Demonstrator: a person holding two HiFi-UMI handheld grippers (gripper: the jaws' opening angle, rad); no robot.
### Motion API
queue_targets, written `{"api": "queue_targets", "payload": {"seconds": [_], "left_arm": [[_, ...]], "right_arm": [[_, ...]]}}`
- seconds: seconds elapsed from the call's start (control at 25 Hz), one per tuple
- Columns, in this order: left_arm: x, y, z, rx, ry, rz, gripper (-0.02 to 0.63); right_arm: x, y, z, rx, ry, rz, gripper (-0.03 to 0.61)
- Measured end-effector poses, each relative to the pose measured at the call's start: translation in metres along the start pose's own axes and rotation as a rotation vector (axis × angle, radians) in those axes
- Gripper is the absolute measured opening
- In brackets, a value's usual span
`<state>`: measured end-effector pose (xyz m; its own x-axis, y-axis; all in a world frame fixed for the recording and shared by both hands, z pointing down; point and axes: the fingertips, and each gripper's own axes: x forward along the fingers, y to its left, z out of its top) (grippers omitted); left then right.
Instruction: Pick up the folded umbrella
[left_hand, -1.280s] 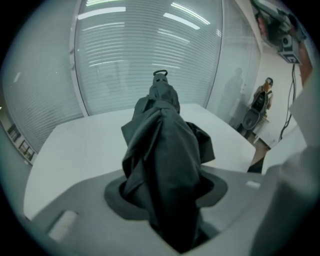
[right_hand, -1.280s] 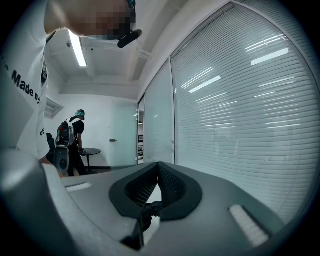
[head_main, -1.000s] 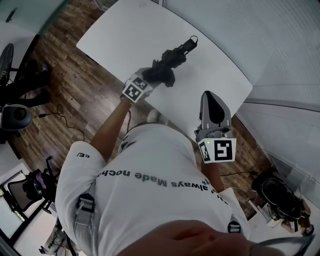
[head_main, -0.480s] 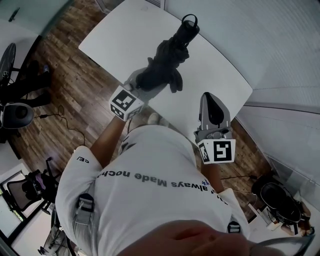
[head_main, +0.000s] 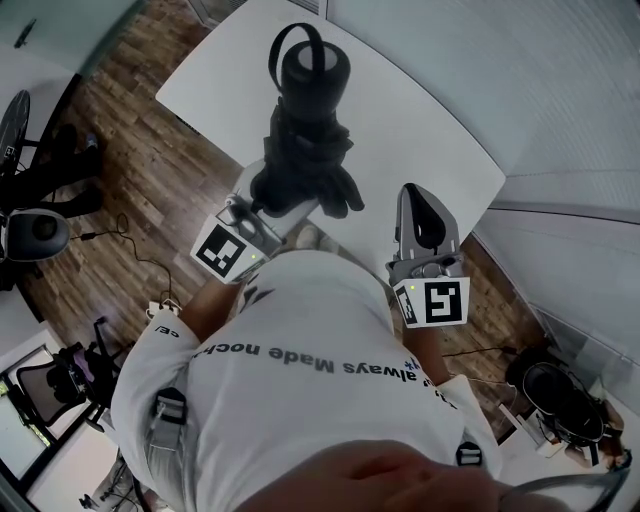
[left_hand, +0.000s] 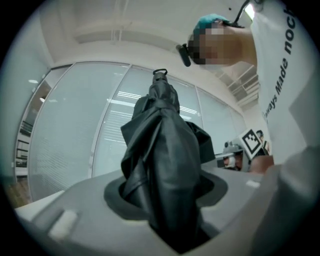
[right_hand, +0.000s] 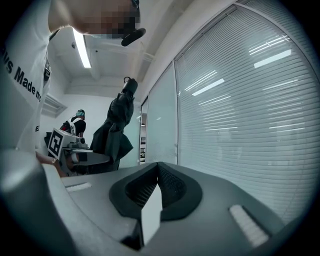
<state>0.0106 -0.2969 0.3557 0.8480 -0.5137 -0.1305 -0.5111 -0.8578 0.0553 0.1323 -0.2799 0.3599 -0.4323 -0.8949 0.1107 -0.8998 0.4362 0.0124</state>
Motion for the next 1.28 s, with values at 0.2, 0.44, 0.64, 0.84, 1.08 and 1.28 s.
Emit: {"api": "queue_targets", "payload": {"seconds": [0.2,0.44,0.64,0.84,1.08,1.28], "left_arm": [[-0.009,-0.006,0.014,0.013,-0.017,-0.01,0.227],[-0.012,-0.004,0.016,-0.001,-0.036,-0.005,0.227],[-0.016,0.004,0.015,-0.003,-0.037,0.001,0.227],[-0.014,0.003,0.013,-0.015,-0.039,0.011,0.227],[-0.015,0.001,0.015,-0.018,-0.035,0.008,0.229],[-0.014,0.001,0.012,-0.015,-0.039,0.006,0.229]], "right_arm": [[0.0,0.006,0.003,-0.005,-0.007,0.006,0.002],[0.001,0.012,0.002,-0.016,-0.001,0.023,0.002],[0.004,0.015,0.004,-0.018,0.0,0.023,0.002],[0.003,0.011,0.002,-0.014,0.0,0.021,0.002],[0.002,0.013,0.004,-0.016,0.0,0.019,0.002],[0.003,0.011,0.001,-0.015,0.0,0.018,0.002]]}}
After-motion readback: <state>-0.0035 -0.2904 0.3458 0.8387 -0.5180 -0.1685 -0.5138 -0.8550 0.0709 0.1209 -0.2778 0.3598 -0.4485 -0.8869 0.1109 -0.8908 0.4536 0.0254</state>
